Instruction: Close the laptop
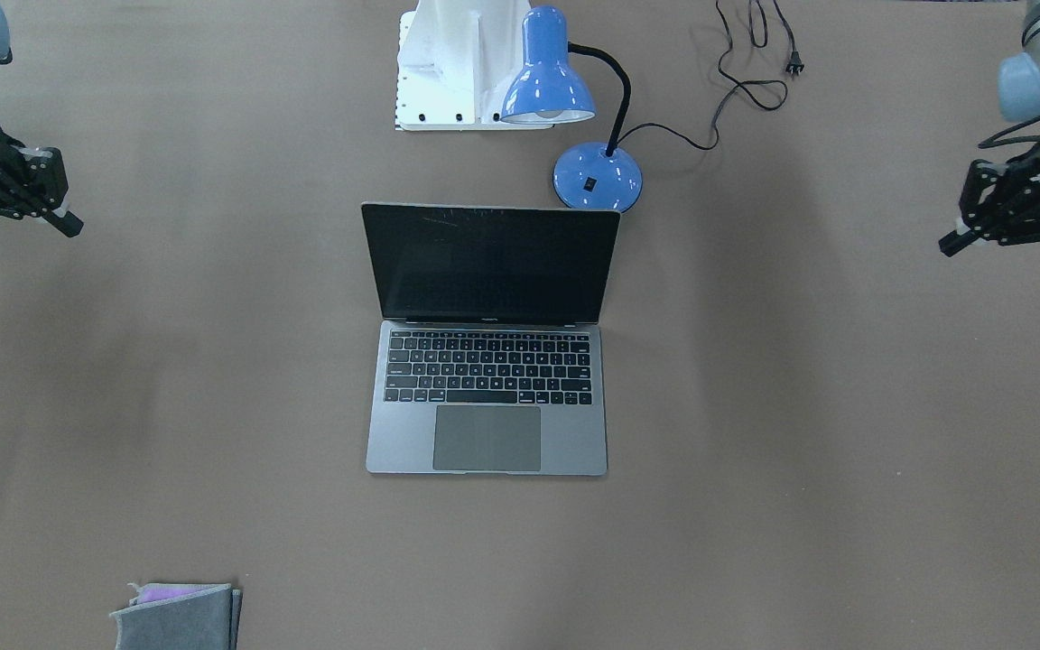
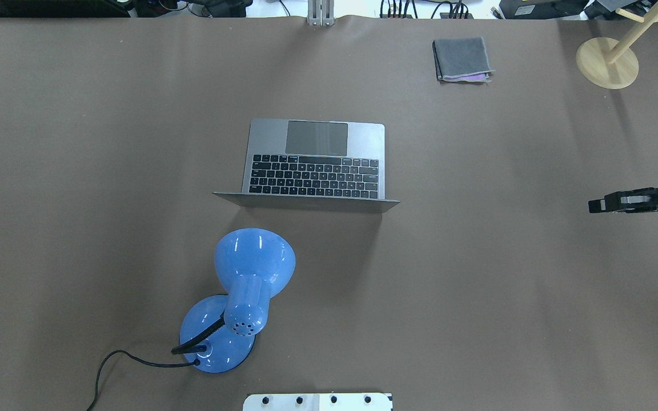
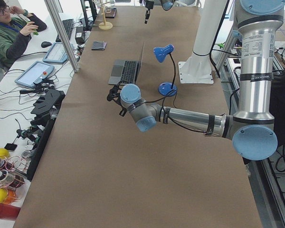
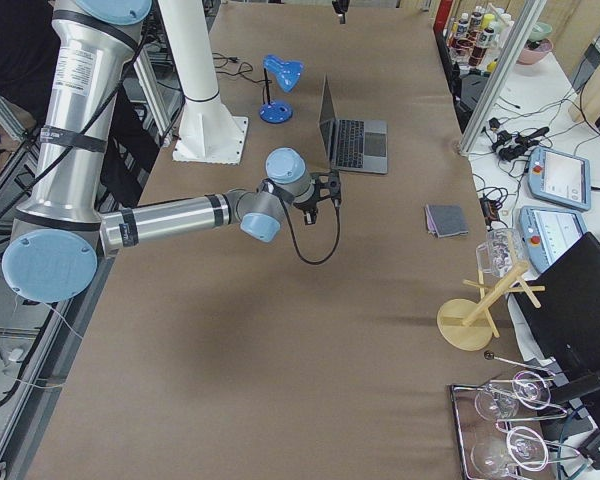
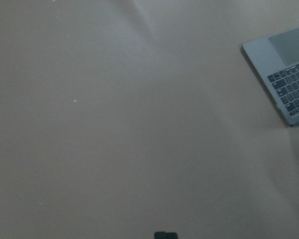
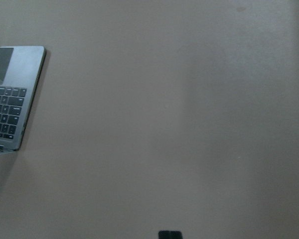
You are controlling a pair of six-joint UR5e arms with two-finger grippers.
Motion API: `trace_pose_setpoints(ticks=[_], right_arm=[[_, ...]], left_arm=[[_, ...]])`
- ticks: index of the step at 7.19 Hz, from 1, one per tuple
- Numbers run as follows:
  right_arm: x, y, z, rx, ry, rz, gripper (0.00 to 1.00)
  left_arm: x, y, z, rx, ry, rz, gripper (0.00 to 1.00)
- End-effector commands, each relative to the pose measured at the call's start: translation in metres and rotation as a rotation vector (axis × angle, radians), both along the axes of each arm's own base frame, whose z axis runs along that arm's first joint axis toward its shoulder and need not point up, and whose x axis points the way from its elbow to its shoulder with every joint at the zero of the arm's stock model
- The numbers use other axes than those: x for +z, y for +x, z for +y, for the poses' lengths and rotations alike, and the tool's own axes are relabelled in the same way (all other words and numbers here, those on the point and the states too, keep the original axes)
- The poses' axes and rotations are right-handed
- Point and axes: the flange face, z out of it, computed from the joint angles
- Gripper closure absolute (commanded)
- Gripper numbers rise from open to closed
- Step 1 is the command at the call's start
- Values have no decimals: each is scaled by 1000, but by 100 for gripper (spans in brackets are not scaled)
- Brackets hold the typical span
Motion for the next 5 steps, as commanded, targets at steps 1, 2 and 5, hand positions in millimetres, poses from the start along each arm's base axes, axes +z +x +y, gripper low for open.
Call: trace_pose_setpoints(ticks=[1,2,5], right_arm=[[-39,-58,7,-2,-43,-84,100],[-62,-87,23,26,-51,-114,100],[-111,-158,47,65,-41,-200,100]], left_arm=[[-31,74,27,81,-138,124,100],[-47,98,34,116,-155,163,100],[-83,166,40,119,-155,191,100]])
